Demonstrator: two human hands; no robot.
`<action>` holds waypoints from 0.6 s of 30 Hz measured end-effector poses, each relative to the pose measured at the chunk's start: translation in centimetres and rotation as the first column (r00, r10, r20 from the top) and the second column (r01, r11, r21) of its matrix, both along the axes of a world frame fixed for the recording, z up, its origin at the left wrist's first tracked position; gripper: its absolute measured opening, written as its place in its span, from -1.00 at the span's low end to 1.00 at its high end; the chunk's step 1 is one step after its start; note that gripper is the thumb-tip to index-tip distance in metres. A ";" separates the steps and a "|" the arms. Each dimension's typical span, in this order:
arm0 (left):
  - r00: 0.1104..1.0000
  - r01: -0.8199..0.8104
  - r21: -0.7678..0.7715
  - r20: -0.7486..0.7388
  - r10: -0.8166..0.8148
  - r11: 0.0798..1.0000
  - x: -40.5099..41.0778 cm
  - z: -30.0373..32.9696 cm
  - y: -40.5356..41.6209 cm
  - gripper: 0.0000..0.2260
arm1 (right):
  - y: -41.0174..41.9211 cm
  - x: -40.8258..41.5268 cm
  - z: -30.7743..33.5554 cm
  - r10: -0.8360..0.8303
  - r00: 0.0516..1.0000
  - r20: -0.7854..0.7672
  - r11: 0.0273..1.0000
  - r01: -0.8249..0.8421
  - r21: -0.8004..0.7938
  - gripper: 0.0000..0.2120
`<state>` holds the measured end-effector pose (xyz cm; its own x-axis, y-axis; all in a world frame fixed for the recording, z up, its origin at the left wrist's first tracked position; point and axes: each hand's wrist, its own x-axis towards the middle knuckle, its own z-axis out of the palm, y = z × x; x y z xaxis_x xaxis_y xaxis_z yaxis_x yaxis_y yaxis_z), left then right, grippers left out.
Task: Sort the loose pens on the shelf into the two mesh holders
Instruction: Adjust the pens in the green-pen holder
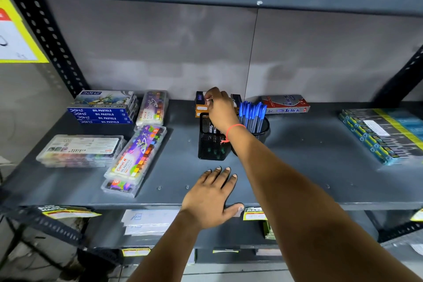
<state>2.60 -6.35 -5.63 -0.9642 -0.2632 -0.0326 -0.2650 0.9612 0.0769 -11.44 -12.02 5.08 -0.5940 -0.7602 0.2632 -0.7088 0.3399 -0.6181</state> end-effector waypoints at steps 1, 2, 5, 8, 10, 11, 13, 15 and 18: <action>1.000 0.000 -0.001 0.001 0.000 1.000 0.0 -0.1 0.0 -0.25 | 0.0 -0.1 0.1 -0.014 1.000 0.025 1.000 0.014 -0.020 -0.75; 1.000 -0.001 -0.002 0.001 0.001 1.000 0.0 -0.1 0.0 -0.26 | -0.1 -0.3 0.1 -0.029 0.998 0.048 0.999 0.031 -0.041 -0.75; 1.000 0.001 -0.003 -0.001 -0.001 1.000 -0.1 -0.2 -0.1 -0.26 | -0.4 -0.7 0.0 -0.061 0.992 0.110 0.996 0.068 -0.060 -0.77; 1.000 0.000 -0.004 -0.010 0.000 1.000 0.0 -0.2 -0.1 -0.26 | -0.3 -1.2 -0.1 -0.060 0.994 0.090 0.998 0.058 0.016 -0.78; 1.000 0.002 -0.009 -0.008 -0.002 1.000 0.0 -0.2 -0.1 -0.26 | 0.2 -1.4 0.1 -0.063 0.996 0.060 0.998 0.062 0.007 -0.70; 1.000 0.003 -0.010 -0.007 -0.003 1.000 0.0 -0.2 -0.1 -0.26 | 0.6 -1.5 0.4 -0.072 0.996 0.047 0.997 0.073 -0.035 -0.66; 1.000 0.001 -0.006 0.000 -0.001 1.000 0.0 -0.1 -0.1 -0.25 | 1.3 -1.5 0.6 -0.097 0.995 -0.032 0.991 0.094 -0.091 -0.61; 1.000 0.001 -0.007 0.002 -0.001 1.000 0.0 0.0 0.0 -0.25 | 2.0 -1.3 0.4 -0.069 0.987 -0.147 0.998 0.069 -0.006 -0.55; 1.000 0.002 -0.010 0.010 -0.002 1.000 0.0 -0.1 0.0 -0.26 | 2.5 -0.9 -0.1 0.085 0.980 -0.178 0.974 -0.044 0.222 -0.48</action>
<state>2.55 -6.36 -5.71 -0.9644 -0.2615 -0.0397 -0.2636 0.9625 0.0641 -12.31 -9.56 4.95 -0.4980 -0.8462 0.1894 -0.8288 0.4002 -0.3911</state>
